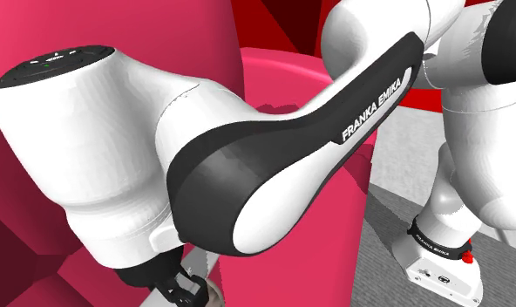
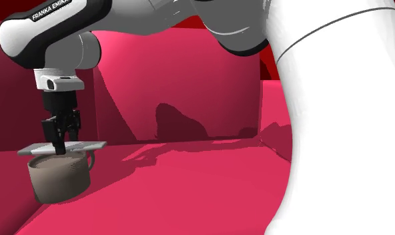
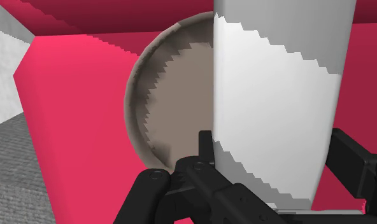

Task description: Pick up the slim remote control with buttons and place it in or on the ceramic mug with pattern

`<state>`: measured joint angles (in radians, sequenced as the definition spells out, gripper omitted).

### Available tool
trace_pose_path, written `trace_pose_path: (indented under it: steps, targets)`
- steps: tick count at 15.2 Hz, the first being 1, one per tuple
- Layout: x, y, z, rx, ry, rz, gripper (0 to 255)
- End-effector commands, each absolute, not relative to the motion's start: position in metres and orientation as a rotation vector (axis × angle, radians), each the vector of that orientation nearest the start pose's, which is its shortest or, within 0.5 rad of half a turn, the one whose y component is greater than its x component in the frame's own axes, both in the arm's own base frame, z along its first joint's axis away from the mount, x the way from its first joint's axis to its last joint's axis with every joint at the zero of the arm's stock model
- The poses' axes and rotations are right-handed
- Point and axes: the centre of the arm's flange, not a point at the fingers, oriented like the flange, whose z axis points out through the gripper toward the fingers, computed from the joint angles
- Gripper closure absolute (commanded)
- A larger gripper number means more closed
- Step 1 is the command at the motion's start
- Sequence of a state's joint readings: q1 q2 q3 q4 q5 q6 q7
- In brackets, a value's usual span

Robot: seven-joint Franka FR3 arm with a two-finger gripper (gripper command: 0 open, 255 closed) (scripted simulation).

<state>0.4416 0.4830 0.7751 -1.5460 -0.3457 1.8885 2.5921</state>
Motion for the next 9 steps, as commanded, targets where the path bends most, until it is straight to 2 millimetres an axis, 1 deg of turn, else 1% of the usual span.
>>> trace_pose_path:
  steps: [1,7,8,9]
  targets:
    - [0.3239,0.5841,0.4292,-2.476,1.931,0.006,255]
    - [0.3239,0.5841,0.4292,-2.475,1.931,0.006,255]
    - [0.3239,0.5841,0.4292,-2.475,1.931,0.006,0]
    - [0.3239,0.5841,0.4292,-2.475,1.931,0.006,0]
